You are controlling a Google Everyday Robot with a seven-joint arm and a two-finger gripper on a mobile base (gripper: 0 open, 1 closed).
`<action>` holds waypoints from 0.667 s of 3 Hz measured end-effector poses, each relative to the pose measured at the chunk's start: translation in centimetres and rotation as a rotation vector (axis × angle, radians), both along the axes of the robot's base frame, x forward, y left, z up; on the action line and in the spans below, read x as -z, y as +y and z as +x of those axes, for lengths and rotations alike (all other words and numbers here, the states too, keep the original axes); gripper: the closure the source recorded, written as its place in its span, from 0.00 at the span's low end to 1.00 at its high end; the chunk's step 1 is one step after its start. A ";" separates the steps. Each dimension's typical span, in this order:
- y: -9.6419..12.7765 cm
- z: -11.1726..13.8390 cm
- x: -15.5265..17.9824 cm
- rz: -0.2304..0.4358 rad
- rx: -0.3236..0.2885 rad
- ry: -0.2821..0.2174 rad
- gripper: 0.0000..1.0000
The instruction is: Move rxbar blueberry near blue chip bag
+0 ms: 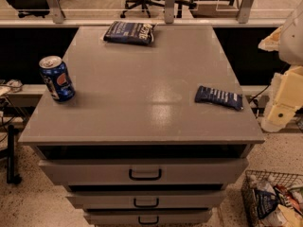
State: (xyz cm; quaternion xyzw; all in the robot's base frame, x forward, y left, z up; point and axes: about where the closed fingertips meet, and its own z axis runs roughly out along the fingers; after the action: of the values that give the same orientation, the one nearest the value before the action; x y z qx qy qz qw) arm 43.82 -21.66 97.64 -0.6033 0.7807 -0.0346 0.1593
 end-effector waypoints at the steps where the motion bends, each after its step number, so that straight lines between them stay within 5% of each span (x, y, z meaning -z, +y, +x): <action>1: 0.0 0.0 0.0 0.000 0.000 -0.002 0.00; 2: -0.2 2.0 1.5 0.045 0.008 -0.013 0.00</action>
Offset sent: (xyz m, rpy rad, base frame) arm 0.0560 -0.0080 -0.0462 0.1278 -0.0166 -0.0239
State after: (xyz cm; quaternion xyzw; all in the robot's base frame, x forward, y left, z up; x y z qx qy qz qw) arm 45.78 -21.87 96.18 -0.5961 0.7827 -0.0218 0.1777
